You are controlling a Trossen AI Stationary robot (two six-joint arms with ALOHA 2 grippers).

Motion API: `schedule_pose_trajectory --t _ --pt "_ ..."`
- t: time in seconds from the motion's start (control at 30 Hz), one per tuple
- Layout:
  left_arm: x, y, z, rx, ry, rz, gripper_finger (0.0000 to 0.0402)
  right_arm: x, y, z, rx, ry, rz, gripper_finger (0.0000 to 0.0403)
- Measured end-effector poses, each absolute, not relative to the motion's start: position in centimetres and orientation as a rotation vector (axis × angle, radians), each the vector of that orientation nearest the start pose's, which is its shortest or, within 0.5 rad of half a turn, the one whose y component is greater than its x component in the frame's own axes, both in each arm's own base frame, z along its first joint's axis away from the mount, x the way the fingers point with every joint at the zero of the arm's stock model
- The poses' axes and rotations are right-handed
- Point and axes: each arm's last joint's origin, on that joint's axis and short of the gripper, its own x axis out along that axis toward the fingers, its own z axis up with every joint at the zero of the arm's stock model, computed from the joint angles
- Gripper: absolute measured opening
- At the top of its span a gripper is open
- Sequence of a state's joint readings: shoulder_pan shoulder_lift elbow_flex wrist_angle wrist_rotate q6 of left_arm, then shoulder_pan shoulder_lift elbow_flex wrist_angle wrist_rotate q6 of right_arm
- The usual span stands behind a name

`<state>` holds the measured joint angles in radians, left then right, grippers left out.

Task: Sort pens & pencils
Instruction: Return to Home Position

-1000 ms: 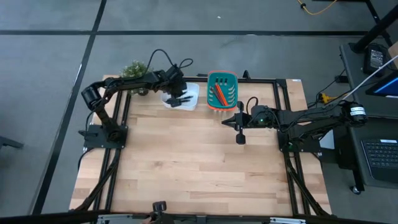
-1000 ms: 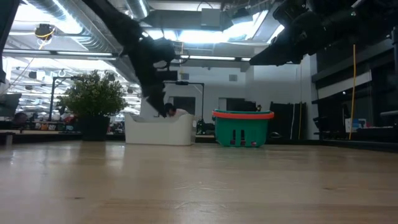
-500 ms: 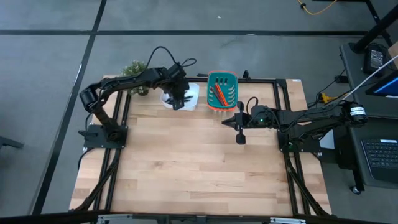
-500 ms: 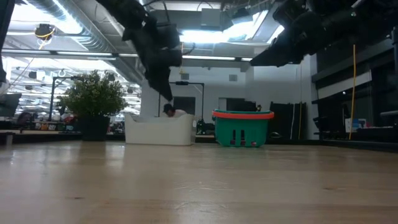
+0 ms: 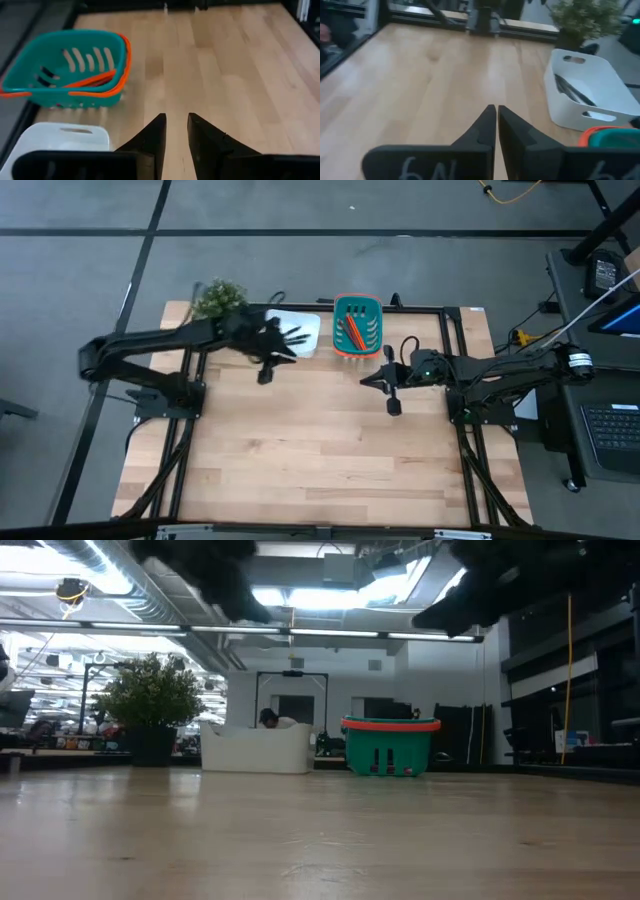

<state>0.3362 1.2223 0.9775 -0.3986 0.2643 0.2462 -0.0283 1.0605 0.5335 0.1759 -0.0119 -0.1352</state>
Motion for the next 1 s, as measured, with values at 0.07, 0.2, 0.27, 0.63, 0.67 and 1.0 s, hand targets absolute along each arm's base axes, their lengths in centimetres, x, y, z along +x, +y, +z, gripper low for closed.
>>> schedule_pose_trajectory --t 0.07,0.2,0.27,0.63,0.67,1.0 --pt "22.9 6.8 29.2 0.047 0.557 0.007 0.0072 21.8 -0.3 23.4 -0.124 0.347 0.04 0.0021" --pt "19.1 4.7 29.4 0.044 0.384 0.005 0.0072 20.1 0.2 24.5 -0.104 0.327 0.066 0.0021" --pt "17.3 3.8 29.3 0.037 0.322 0.004 0.0072 19.1 0.5 25.4 -0.104 0.295 0.082 0.0021" --pt "11.6 0.1 26.4 0.059 0.078 -0.013 0.0072 13.1 2.2 28.1 -0.123 0.166 0.214 0.0021" --pt "11.3 0.0 25.6 0.054 0.078 -0.005 0.0072 12.8 2.3 28.0 -0.125 0.17 0.226 0.0021" --pt "9.3 -0.9 23.4 0.017 0.056 0.021 0.0072 9.3 2.4 28.2 -0.108 0.123 0.225 0.0021"
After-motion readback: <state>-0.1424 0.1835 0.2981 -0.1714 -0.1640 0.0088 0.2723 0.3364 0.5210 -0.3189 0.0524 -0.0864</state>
